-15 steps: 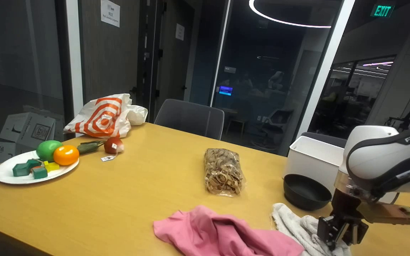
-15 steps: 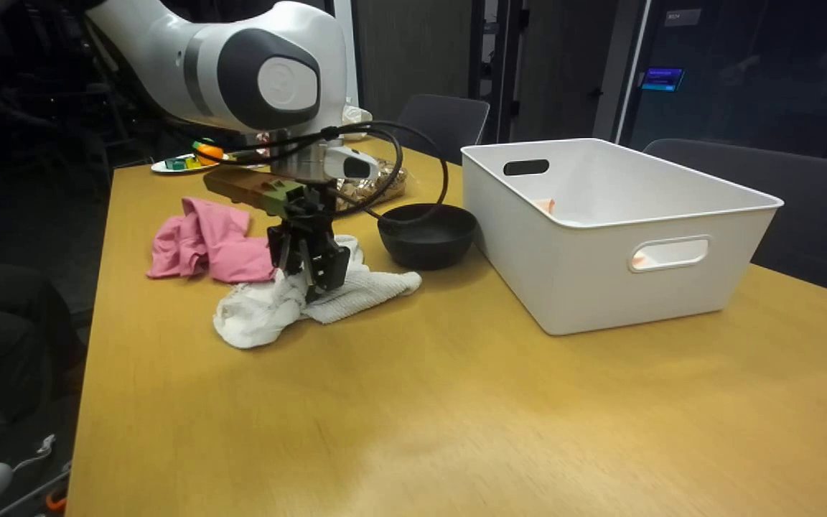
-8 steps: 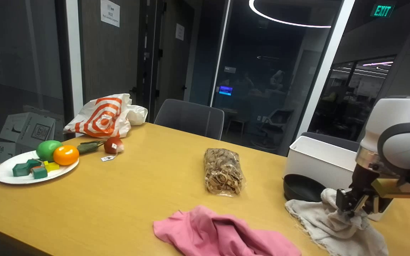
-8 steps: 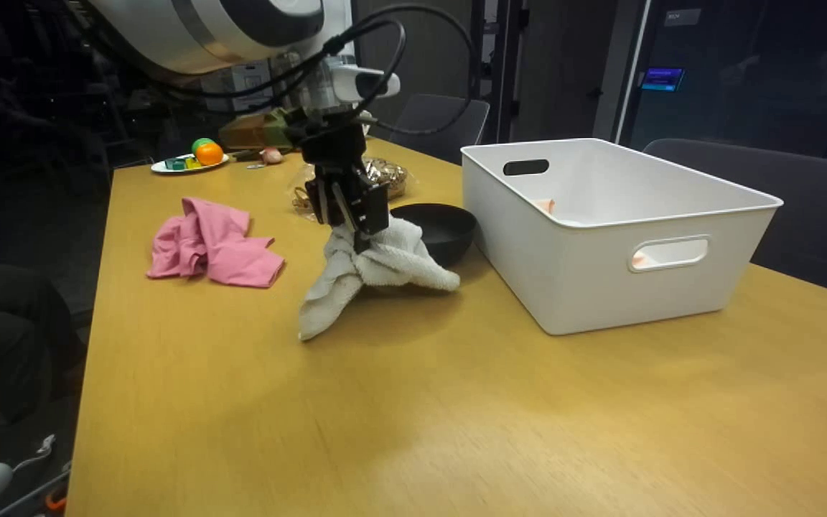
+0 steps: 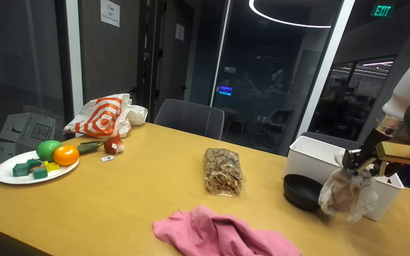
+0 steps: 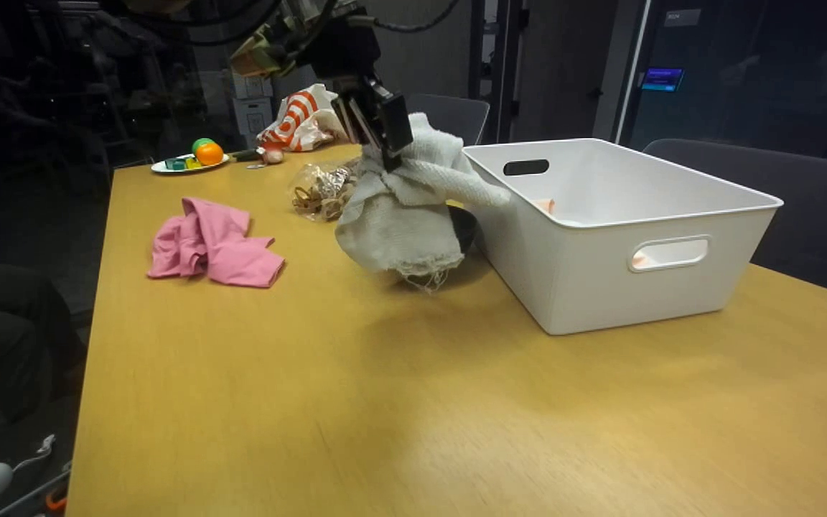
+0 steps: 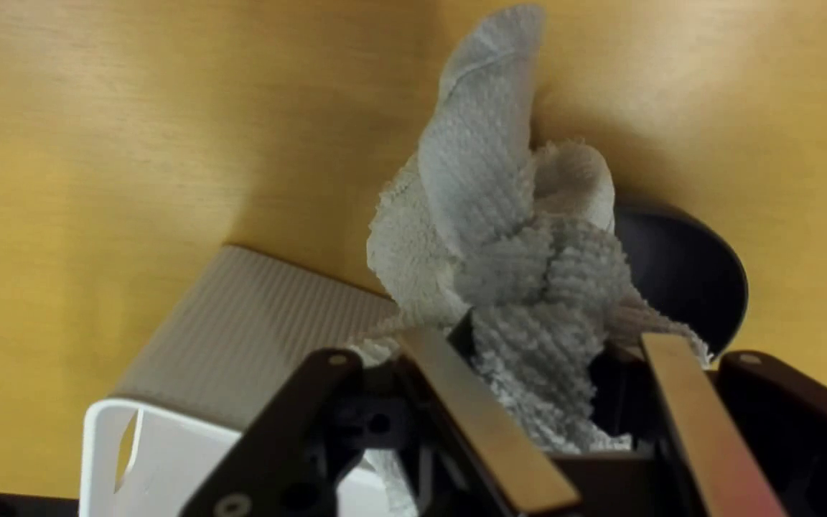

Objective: Put all the pieces of cloth into the white basket

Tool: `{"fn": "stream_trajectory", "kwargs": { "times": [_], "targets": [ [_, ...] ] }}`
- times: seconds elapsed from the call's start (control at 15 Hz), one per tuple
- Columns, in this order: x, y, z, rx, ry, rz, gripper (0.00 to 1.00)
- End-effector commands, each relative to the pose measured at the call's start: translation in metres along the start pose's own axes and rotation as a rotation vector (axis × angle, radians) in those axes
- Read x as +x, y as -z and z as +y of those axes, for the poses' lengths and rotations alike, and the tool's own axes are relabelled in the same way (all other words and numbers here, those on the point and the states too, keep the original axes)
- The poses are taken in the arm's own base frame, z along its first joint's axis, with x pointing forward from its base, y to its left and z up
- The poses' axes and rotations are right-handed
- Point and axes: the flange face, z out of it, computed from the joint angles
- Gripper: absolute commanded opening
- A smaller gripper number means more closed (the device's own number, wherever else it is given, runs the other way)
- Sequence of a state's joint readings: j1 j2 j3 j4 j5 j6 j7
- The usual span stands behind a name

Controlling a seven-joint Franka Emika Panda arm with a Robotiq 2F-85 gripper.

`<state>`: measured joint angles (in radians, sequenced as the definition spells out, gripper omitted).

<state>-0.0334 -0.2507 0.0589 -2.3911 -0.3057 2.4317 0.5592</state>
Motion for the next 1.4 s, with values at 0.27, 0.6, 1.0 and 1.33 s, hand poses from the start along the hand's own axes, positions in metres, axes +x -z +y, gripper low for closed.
{"fn": "stream_trajectory", "kwargs": {
  "times": [0.27,0.6,1.0,1.33],
  "targets": [
    [0.081,0.027,-0.017,0.016,-0.215,0.319,0.11],
    [0.139,0.009,-0.005,-0.104,-0.361,0.499,0.10],
    [0.148,-0.049,-0.013,-0.217,-0.423,0.468,0.50],
    [0.129,-0.044,-0.021,-0.128,-0.396,0.414,0.87]
  ]
}}
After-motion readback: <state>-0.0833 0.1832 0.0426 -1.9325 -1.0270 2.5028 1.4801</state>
